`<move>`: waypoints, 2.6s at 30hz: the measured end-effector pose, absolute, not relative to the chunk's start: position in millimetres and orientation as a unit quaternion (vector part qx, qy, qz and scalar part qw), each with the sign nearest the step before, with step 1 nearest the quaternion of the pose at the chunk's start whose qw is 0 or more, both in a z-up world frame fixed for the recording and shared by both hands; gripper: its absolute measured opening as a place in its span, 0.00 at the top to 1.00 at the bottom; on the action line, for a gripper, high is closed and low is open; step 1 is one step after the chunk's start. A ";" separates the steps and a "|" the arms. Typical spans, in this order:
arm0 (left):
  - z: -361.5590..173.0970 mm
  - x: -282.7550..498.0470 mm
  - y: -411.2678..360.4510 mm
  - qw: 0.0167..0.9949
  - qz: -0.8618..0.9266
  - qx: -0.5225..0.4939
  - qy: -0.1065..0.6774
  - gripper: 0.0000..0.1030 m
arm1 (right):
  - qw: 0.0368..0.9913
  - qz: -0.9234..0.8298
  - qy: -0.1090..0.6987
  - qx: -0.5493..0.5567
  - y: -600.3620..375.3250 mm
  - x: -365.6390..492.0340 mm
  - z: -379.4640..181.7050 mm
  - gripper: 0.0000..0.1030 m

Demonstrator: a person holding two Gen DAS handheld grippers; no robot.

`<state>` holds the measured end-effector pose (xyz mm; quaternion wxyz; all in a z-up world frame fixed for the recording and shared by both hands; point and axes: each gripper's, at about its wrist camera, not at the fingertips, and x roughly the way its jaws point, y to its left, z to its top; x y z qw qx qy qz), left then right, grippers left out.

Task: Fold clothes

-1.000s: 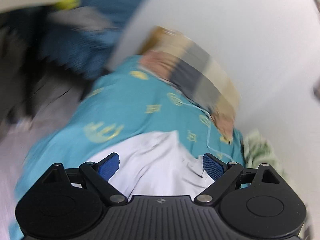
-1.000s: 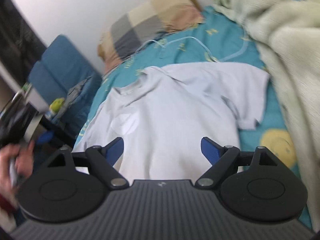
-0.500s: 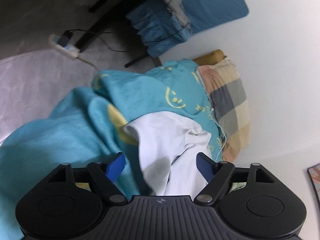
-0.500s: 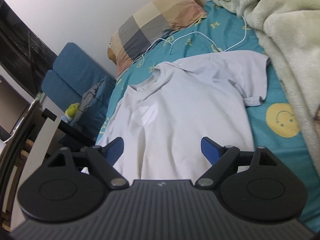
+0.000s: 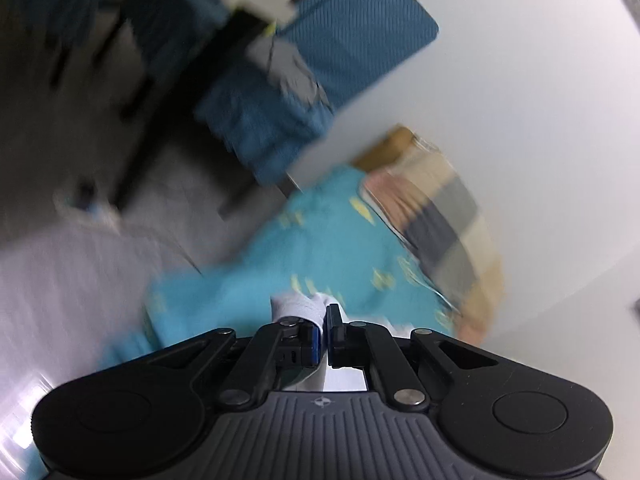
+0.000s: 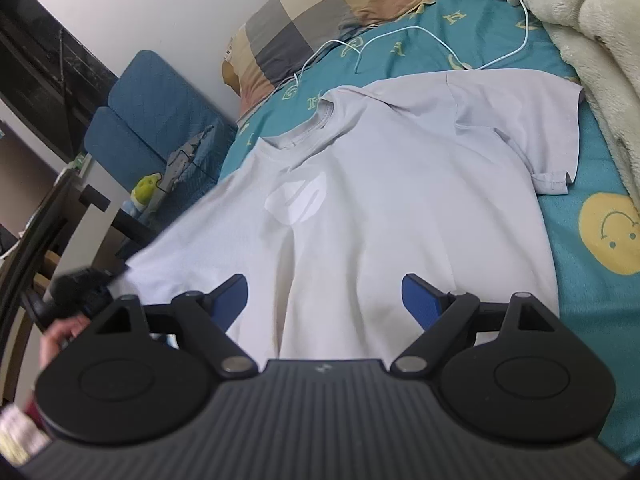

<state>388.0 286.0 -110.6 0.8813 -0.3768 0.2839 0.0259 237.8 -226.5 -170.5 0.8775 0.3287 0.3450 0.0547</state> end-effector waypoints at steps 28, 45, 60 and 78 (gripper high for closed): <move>-140.8 165.7 190.4 0.746 -0.099 -0.139 0.644 0.46 | 0.900 0.052 0.330 0.281 -230.7 208.8 -141.3 0.17; -81.6 108.5 167.6 0.759 -0.120 -0.043 0.638 0.95 | 0.907 0.031 0.328 0.261 -238.8 195.8 -141.5 0.17; -30.3 93.7 174.6 0.779 -0.045 -0.058 0.622 0.73 | 0.884 0.012 0.309 0.350 -337.8 209.0 -111.2 0.17; 21.0 67.6 -12.1 0.895 -0.088 0.025 0.437 0.22 | 0.829 -0.078 0.342 0.435 -332.3 255.3 -186.3 0.19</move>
